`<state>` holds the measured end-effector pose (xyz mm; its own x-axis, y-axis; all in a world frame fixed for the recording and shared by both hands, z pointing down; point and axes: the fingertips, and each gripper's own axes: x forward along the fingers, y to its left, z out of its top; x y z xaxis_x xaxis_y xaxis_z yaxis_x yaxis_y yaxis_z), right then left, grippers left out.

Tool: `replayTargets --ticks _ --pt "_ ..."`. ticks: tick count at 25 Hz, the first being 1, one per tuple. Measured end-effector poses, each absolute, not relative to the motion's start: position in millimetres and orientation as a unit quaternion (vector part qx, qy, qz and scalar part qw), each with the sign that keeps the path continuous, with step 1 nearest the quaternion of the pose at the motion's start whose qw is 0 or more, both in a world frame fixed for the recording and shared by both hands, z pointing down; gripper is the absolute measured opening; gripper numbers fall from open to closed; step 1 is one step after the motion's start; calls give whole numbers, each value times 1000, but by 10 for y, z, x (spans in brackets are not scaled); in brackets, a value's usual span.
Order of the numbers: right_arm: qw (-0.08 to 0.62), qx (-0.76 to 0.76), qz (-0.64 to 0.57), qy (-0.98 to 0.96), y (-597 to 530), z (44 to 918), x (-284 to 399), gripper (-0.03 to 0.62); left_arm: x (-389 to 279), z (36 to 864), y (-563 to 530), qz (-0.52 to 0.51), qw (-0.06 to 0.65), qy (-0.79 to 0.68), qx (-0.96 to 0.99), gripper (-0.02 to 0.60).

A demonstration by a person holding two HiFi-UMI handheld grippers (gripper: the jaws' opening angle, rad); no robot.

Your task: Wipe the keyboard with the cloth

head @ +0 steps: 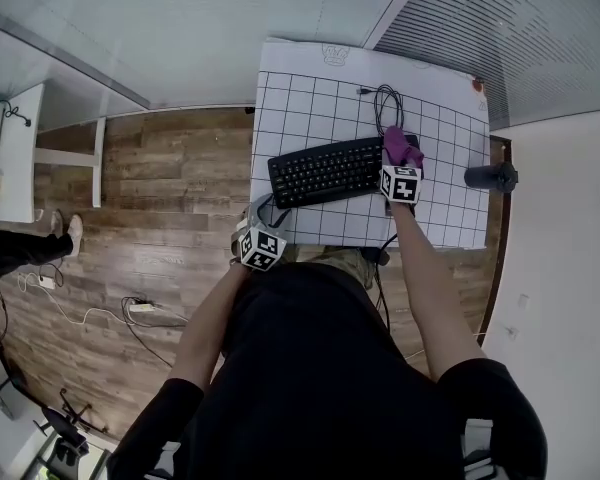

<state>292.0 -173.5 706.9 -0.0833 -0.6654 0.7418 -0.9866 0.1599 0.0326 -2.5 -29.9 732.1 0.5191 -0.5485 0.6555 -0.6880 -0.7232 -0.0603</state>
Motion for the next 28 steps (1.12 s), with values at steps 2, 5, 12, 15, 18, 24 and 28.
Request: replayTargets --ticks 2,5,12,15,18,24,28 --pt "316 604 253 -687 -1744 7060 2925 44 -25 7320 -310 336 103 -357 866 221" --pt "310 611 253 -683 -1746 7050 2912 44 -34 7319 -312 336 102 -357 866 221" --pt "342 574 230 -707 -1714 7076 2709 44 -52 7319 -308 336 104 -356 866 221" --pt "339 576 236 -705 -1714 7079 2716 44 -49 7324 -306 336 104 -355 866 221" --pt "334 579 241 -704 -1712 7072 2718 44 -45 7329 -306 336 104 -354 867 221" --pt "329 550 249 -726 -1682 7071 2494 46 -47 7313 -305 336 101 -353 867 221" --pt "317 577 251 -710 -1678 7070 2462 46 -46 7333 -303 335 106 -351 868 218"
